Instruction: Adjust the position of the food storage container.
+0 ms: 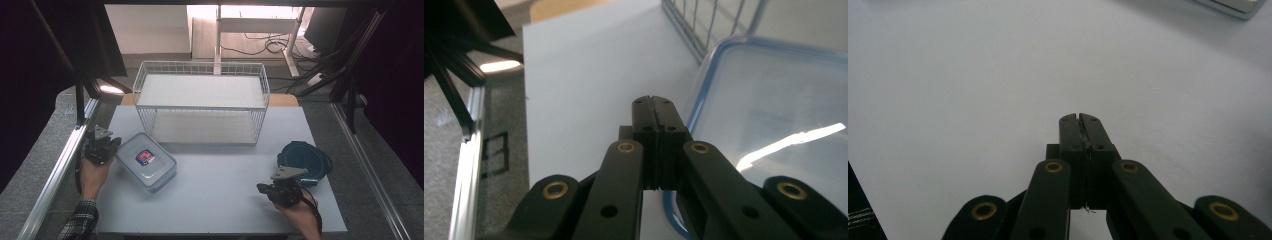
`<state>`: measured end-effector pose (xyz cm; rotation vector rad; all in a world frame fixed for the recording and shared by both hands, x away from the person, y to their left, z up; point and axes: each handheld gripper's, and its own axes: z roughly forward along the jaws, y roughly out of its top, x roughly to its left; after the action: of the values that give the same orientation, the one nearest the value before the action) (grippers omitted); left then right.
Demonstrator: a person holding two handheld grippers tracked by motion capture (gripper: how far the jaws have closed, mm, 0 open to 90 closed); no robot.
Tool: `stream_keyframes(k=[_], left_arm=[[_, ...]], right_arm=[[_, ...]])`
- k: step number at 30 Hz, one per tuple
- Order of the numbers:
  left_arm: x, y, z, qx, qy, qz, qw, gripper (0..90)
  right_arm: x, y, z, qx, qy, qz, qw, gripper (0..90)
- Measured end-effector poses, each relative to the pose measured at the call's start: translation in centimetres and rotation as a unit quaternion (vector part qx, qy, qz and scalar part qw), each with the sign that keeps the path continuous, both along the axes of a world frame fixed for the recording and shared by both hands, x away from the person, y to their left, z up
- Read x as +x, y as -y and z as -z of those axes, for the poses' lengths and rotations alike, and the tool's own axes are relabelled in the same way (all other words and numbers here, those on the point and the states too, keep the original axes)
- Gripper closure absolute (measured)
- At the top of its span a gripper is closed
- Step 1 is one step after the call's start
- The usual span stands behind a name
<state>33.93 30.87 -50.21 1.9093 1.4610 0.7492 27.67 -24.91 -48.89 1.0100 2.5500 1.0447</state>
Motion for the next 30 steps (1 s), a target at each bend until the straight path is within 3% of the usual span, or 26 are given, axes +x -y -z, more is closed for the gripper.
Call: stream_keyframes(k=[2, 3, 7, 13, 22, 27, 30], left_arm=[[0.1, -0.1, 0.2, -0.005, -0.002, -0.004, 1.0000, 90.0], [0.0, -0.6, 0.3, -0.034, -0.006, -0.004, 0.9994, 90.0], [-0.4, -0.7, 0.4, -0.052, -0.011, 0.007, 0.9985, 90.0], [-2.3, 1.6, 0.1, -0.048, -0.022, 0.043, 0.9977, 90.0], [-4.7, 4.7, 0.0, -0.060, -0.031, 0.071, 0.9952, 90.0], [-6.5, 6.4, -0.1, -0.060, -0.035, 0.091, 0.9934, 90.0], [-7.6, 7.4, -0.1, -0.069, -0.040, 0.105, 0.9913, 90.0]], right_arm=[[0.1, -0.1, 0.1, -0.002, -0.003, 0.000, 1.0000, 88.9], [0.1, -0.2, 0.2, -0.001, -0.003, -0.001, 1.0000, 88.9], [0.0, -0.4, 0.2, 0.005, -0.006, -0.005, 1.0000, 88.8], [-0.4, -0.7, 0.0, 0.010, -0.011, -0.011, 0.9998, 88.2], [-1.1, -1.4, -0.2, 0.025, -0.018, -0.021, 0.9993, 88.2], [-2.0, -2.9, -0.2, 0.036, -0.028, -0.038, 0.9982, 88.2], [-2.6, -4.3, 0.0, 0.048, -0.045, -0.062, 0.9959, 88.3]])
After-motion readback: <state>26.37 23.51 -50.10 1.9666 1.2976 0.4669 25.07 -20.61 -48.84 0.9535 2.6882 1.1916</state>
